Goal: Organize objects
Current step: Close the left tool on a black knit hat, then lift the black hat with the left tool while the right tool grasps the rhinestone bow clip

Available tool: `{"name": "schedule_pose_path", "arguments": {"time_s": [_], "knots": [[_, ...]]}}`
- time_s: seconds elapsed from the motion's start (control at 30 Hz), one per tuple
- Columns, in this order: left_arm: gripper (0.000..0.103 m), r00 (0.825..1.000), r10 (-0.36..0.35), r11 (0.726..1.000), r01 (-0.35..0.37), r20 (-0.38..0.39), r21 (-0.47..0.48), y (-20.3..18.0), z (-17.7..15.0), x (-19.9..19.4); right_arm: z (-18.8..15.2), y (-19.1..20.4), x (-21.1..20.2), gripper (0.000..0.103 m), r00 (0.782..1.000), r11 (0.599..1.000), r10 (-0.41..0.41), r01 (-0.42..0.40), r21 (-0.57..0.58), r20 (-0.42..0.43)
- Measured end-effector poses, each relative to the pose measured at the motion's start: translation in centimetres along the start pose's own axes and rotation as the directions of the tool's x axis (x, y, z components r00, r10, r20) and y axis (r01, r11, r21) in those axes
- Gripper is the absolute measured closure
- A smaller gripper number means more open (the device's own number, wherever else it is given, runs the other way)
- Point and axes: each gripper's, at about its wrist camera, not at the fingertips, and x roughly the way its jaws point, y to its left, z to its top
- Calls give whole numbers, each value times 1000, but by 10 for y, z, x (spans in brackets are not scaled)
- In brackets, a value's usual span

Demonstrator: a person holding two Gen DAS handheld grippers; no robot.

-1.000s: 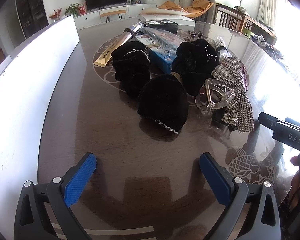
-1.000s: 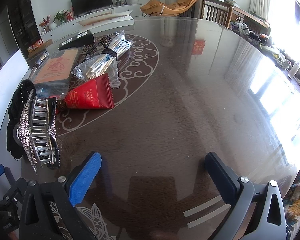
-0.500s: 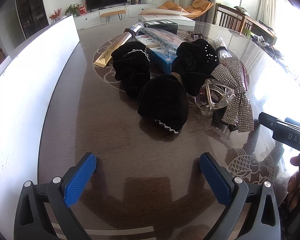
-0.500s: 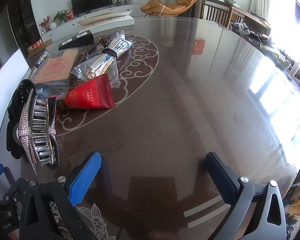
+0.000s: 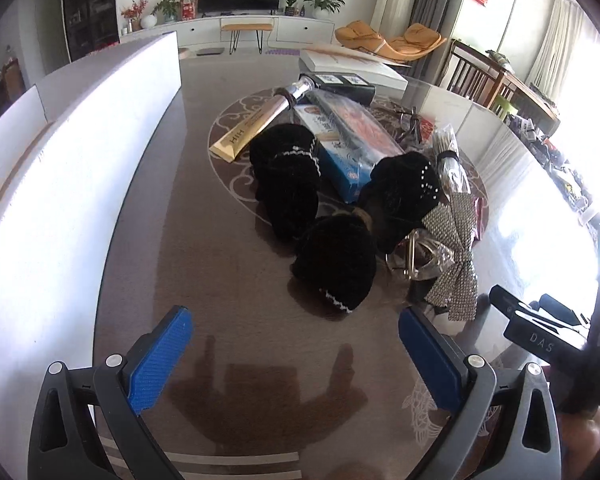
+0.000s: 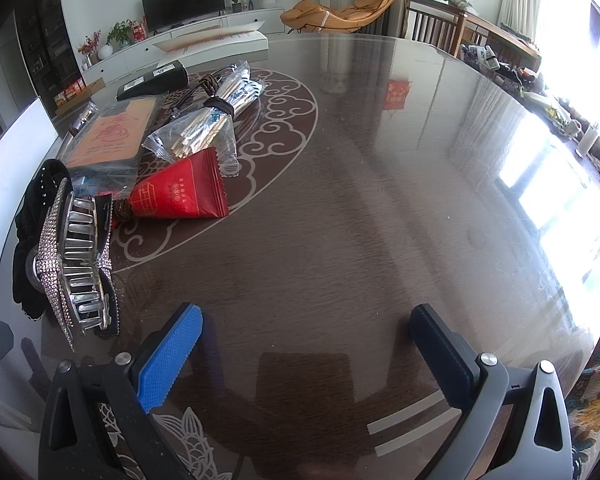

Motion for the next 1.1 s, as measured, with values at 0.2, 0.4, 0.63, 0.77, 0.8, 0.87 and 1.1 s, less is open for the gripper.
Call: {"name": "schedule_pose_path", "arguments": {"time_s": [0.2, 0.4, 0.63, 0.77, 0.8, 0.87, 1.1], "knots": [[0, 999, 20, 1000, -20, -31, 5, -2, 24, 28, 0, 0, 0, 0, 1000, 1000, 0, 0, 0, 0], [66, 999, -31, 987, 35, -27, 157, -35, 11, 37, 0, 0, 0, 0, 1000, 1000, 0, 0, 0, 1], [53, 992, -42, 974, 67, -115, 215, -27, -41, -6, 0, 1, 0, 0, 1000, 1000, -2, 2, 2, 1], [20, 999, -4, 964, 17, -52, 265, -27, -40, -16, 2, 1, 0, 0, 1000, 1000, -3, 3, 5, 2], [20, 999, -1, 960, 13, -43, 279, -30, -37, -14, 2, 0, 1, 0, 1000, 1000, -2, 2, 6, 1], [20, 999, -15, 944, 31, -52, 328, -40, -30, -4, 3, -2, 0, 0, 1000, 1000, 7, -7, 17, 3], [71, 999, -39, 927, 49, -36, 371, -46, -26, 1, 9, -41, -42, 0, 929, 930, 340, -355, 92, 145]]}}
